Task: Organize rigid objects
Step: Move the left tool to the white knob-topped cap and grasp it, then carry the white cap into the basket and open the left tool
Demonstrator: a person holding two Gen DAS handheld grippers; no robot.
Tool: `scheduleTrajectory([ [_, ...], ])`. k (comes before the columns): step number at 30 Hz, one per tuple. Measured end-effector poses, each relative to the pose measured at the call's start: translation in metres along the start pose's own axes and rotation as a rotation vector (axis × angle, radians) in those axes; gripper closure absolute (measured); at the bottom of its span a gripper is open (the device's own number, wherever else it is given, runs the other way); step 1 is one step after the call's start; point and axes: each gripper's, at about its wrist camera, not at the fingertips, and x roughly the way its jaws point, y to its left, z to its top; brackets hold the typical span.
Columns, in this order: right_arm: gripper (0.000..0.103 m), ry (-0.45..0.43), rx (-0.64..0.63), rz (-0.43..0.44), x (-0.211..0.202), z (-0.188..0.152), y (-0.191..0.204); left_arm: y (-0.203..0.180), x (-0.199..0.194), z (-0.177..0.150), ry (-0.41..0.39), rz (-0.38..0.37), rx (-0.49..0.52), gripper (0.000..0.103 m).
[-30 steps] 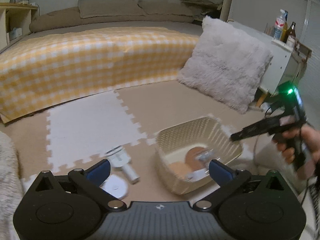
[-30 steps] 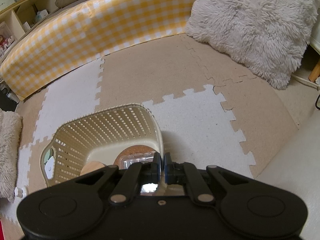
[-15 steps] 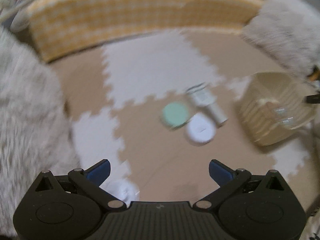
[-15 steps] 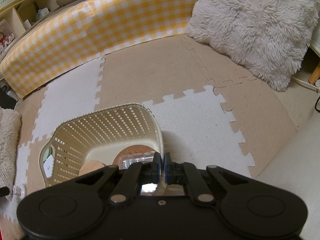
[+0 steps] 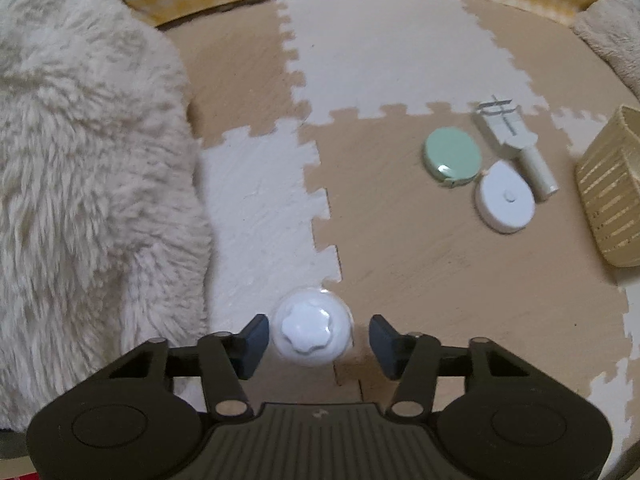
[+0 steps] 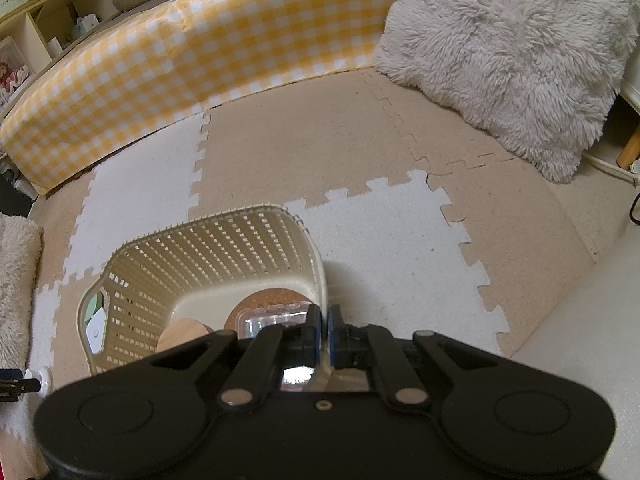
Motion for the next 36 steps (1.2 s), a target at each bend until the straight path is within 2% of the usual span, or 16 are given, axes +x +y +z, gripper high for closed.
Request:
scheduleTrajectory([
  [7, 0.099, 0.000, -0.002, 0.000, 0.000, 0.000, 0.000, 0.000, 0.009, 0.001, 0.014, 0.033, 0.012, 0.072],
  [13, 0.099, 0.002, -0.002, 0.001, 0.001, -0.001, -0.001, 0.000, 0.008, 0.001, -0.002, 0.027, 0.000, 0.073],
  [21, 0.099, 0.000, 0.000, 0.003, 0.001, -0.002, -0.001, -0.007, -0.018, 0.005, -0.108, -0.033, -0.045, 0.073],
  [30, 0.099, -0.018, 0.017, 0.014, -0.004, -0.001, -0.003, -0.060, -0.069, 0.003, -0.272, -0.199, 0.033, 0.073],
  [36, 0.099, -0.046, 0.026, 0.019, -0.011, 0.000, -0.004, -0.093, -0.092, -0.001, -0.322, -0.273, 0.106, 0.073],
])
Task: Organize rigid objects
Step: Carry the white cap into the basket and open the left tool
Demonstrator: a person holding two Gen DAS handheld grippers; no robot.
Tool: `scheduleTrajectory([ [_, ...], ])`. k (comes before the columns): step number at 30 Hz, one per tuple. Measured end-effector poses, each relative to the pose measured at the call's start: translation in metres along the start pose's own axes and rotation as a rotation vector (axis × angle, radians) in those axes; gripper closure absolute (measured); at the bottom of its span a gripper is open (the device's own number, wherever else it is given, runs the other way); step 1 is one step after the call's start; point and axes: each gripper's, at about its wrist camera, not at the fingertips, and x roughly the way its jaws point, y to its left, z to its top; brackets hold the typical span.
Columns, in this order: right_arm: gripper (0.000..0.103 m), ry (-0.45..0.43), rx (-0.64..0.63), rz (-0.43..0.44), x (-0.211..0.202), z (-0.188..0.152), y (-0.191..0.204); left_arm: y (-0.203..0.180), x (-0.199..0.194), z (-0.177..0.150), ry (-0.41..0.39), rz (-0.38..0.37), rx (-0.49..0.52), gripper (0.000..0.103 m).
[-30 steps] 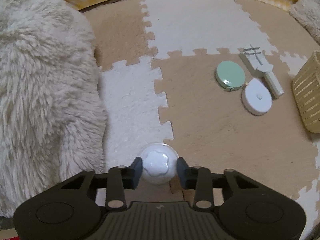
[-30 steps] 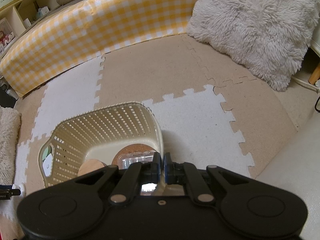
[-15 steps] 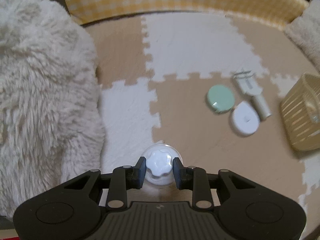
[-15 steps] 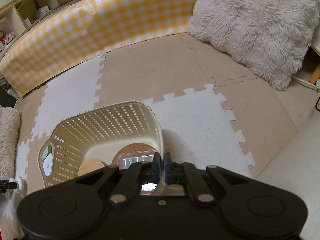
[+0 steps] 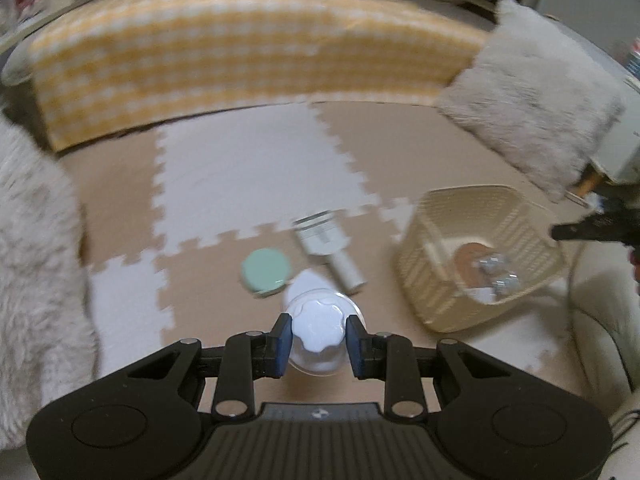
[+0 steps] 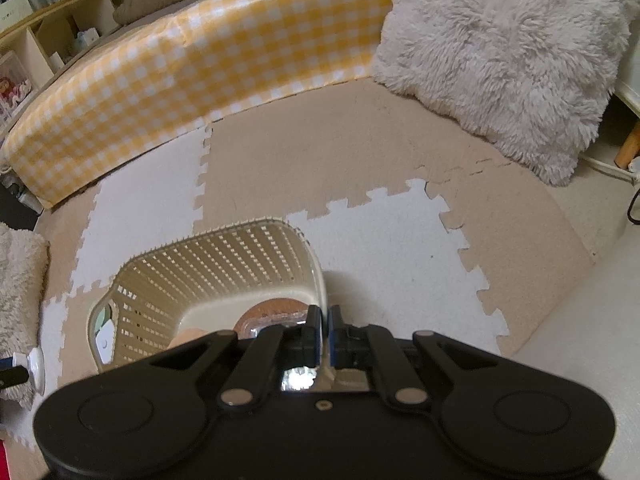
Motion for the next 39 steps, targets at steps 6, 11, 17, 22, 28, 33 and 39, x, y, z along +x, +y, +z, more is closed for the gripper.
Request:
scheduleTrajectory([
  [6, 0.099, -0.008, -0.008, -0.001, -0.001, 0.002, 0.001, -0.033, -0.013, 0.015, -0.065, -0.093, 0.037, 0.073],
  [11, 0.099, -0.009, -0.011, -0.002, -0.001, 0.002, 0.002, -0.068, -0.008, 0.032, -0.099, -0.146, 0.084, 0.073],
  [17, 0.099, -0.014, -0.025, -0.010, 0.000, 0.001, 0.003, -0.109, 0.025, 0.051, -0.083, -0.151, 0.150, 0.073],
  [22, 0.099, -0.008, -0.008, 0.002, 0.000, 0.001, 0.000, -0.138, 0.063, 0.062, -0.035, -0.133, 0.188, 0.073],
  [28, 0.099, 0.003, -0.020, -0.003, 0.003, 0.001, 0.001, -0.157, 0.108, 0.066, 0.024, -0.079, 0.203, 0.073],
  [33, 0.099, 0.003, -0.014, 0.000, 0.003, 0.001, 0.001, -0.164, 0.135, 0.067, 0.052, -0.039, 0.232, 0.072],
  [39, 0.099, 0.003, -0.010, 0.003, 0.003, 0.001, 0.000, -0.166, 0.153, 0.066, 0.061, 0.006, 0.258, 0.072],
])
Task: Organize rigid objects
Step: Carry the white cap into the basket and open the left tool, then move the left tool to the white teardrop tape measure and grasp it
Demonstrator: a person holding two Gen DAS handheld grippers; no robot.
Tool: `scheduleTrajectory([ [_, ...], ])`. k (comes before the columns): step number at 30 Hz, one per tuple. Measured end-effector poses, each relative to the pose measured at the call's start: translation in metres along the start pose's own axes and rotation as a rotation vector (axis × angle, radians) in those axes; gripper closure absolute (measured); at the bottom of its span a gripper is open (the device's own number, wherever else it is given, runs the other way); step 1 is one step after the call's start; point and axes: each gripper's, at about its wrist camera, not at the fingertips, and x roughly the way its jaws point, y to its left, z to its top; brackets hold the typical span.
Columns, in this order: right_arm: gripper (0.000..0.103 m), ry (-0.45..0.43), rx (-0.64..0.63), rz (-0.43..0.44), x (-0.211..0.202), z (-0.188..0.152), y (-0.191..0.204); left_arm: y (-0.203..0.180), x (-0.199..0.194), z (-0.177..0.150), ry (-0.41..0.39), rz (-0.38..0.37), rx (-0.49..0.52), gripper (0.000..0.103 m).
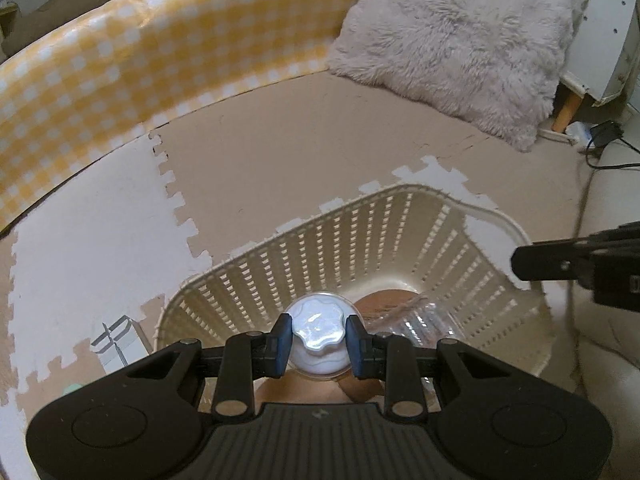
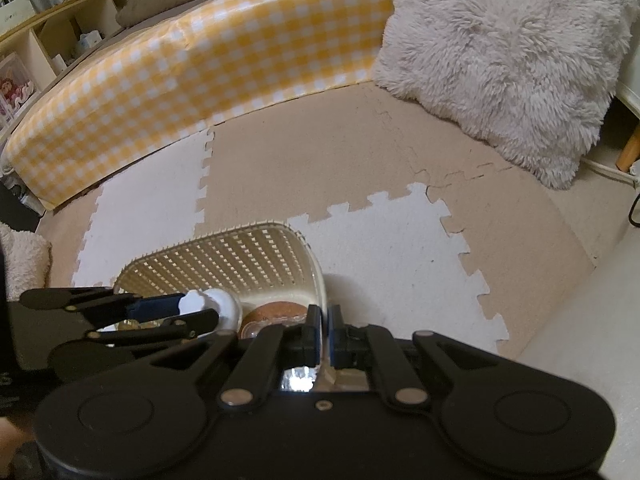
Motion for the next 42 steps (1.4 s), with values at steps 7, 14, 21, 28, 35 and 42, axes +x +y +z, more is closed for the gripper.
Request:
scheduleTrajectory([
  [7, 0.099, 0.000, -0.004, -0.002, 0.000, 0.000, 0.001, 0.005, 0.003, -0.001, -0.030, -0.012, -0.033, 0.059],
  [14, 0.099, 0.001, -0.004, -0.005, 0.000, 0.000, 0.001, 0.005, -0.004, -0.004, -0.028, -0.024, -0.042, 0.053],
  [21, 0.099, -0.001, -0.003, -0.009, 0.000, 0.000, 0.001, 0.001, -0.016, -0.009, -0.028, -0.034, -0.050, 0.029],
  [28, 0.099, -0.002, -0.001, -0.011, 0.000, 0.000, 0.001, 0.002, -0.042, -0.012, -0.062, -0.037, -0.064, 0.013],
  [35, 0.099, -0.001, -0.009, -0.017, 0.000, 0.000, 0.003, 0.012, -0.077, -0.019, -0.109, -0.021, -0.085, 0.000],
  [42, 0.099, -0.002, -0.016, -0.022, 0.001, -0.001, 0.003, 0.031, -0.115, -0.030, -0.147, -0.035, -0.135, 0.000],
])
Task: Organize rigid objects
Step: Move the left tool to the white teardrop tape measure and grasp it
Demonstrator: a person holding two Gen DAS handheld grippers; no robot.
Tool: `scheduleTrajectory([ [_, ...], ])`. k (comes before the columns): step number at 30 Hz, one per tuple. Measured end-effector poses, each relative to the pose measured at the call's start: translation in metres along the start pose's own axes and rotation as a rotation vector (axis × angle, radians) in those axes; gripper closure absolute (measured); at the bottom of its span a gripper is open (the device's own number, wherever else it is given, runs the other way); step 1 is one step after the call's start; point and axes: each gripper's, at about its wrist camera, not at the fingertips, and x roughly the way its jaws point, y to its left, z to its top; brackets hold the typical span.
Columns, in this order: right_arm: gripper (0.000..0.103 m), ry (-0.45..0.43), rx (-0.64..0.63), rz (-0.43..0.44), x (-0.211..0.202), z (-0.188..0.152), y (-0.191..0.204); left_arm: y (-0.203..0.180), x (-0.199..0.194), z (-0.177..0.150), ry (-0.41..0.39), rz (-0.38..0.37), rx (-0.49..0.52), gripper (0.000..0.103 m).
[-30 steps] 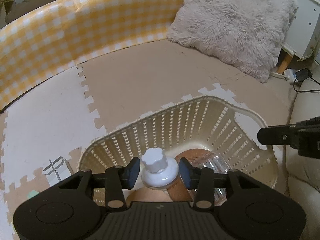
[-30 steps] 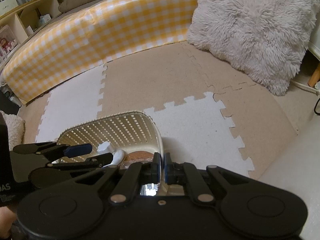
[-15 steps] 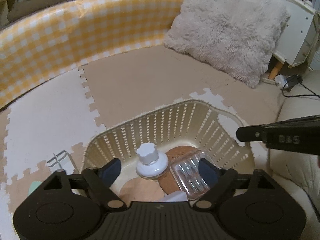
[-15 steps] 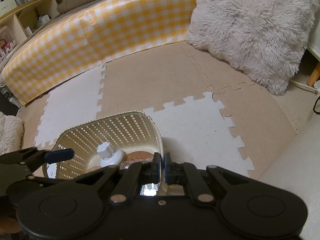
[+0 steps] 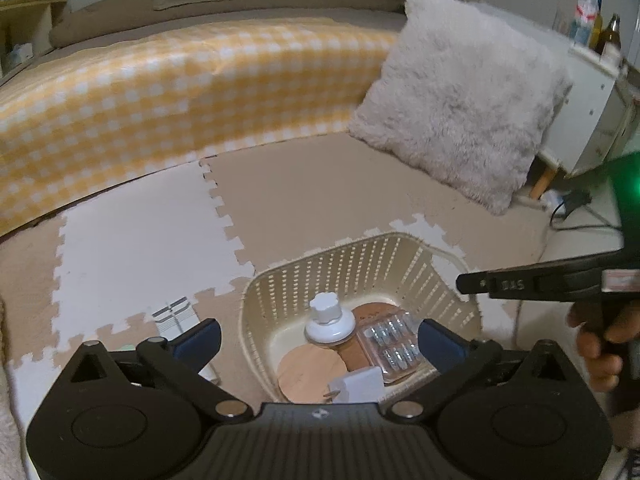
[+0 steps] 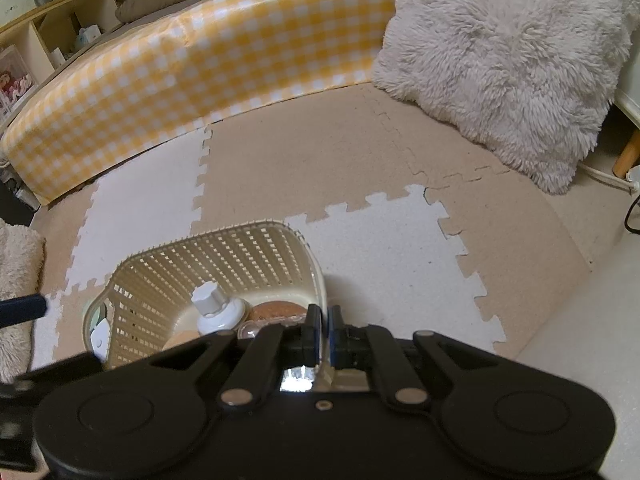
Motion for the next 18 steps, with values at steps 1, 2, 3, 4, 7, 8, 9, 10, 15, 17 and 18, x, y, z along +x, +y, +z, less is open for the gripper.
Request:
scheduleTrajectory([
  [1, 0.099, 0.000, 0.000, 0.000, 0.000, 0.000, 0.000, 0.004, -0.006, 0.000, -0.008, 0.001, -0.012, 0.000],
  [2, 0.099, 0.000, -0.001, -0.001, 0.000, 0.000, 0.000, 0.007, -0.011, 0.000, -0.016, 0.000, -0.023, 0.000],
  [3, 0.099, 0.000, -0.001, -0.001, 0.000, 0.000, 0.000, 0.012, -0.017, 0.000, -0.027, 0.001, -0.038, 0.000],
  [4, 0.099, 0.000, -0.002, -0.002, 0.000, 0.000, 0.000, 0.016, -0.022, 0.000, -0.032, 0.007, -0.052, 0.000],
  [7, 0.099, 0.000, -0.004, -0.003, 0.000, 0.000, 0.001, 0.032, -0.034, 0.001, -0.069, 0.036, -0.089, 0.000],
  [8, 0.099, 0.000, -0.003, -0.003, 0.000, 0.000, 0.001, 0.038, -0.037, 0.001, -0.080, 0.051, -0.101, 0.000],
  [9, 0.099, 0.000, -0.003, -0.003, 0.000, 0.000, 0.001, 0.046, -0.039, 0.000, -0.086, 0.062, -0.117, 0.000],
  [10, 0.099, 0.000, -0.003, -0.003, 0.000, 0.000, 0.001, 0.053, -0.039, -0.001, -0.089, 0.074, -0.140, 0.000],
  [15, 0.099, 0.001, -0.004, -0.003, 0.001, 0.000, 0.001, 0.095, -0.028, -0.012, -0.074, 0.155, -0.253, 0.000],
  [17, 0.099, 0.001, -0.006, -0.005, 0.000, 0.000, 0.001, 0.109, -0.019, -0.019, -0.057, 0.194, -0.280, 0.000],
  [18, 0.099, 0.000, -0.007, -0.006, 0.000, 0.000, 0.002, 0.115, -0.015, -0.022, -0.046, 0.210, -0.291, 0.000],
])
